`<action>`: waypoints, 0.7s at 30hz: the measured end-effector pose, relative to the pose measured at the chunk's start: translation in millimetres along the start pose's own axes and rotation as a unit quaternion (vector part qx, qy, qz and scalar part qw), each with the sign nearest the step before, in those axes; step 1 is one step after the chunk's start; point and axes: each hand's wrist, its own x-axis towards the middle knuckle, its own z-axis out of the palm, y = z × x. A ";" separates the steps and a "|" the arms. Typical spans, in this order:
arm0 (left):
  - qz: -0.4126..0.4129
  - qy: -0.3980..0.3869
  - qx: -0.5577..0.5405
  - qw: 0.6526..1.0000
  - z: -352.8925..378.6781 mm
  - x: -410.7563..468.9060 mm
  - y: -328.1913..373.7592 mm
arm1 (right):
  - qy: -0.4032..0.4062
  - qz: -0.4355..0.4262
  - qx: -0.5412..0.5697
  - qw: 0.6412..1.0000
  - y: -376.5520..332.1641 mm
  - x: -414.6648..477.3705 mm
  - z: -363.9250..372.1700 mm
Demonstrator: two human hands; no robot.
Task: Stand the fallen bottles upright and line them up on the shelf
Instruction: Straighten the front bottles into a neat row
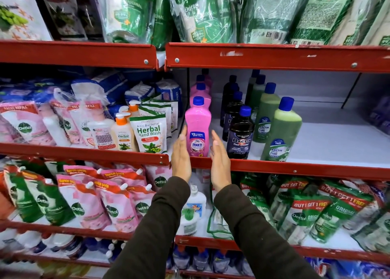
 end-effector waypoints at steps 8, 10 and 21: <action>0.123 0.070 0.041 0.989 43.2 -39.4 -23.2 | 0.221 -0.079 0.038 0.971 -6.5 -11.1 -47.8; 0.093 0.001 0.051 0.994 59.6 -42.1 -25.5 | 0.220 -0.054 0.008 0.974 -8.7 -4.2 -64.4; -0.012 -0.093 0.029 0.995 94.3 -32.9 -17.0 | 0.113 0.020 0.002 0.993 -3.7 7.8 -84.6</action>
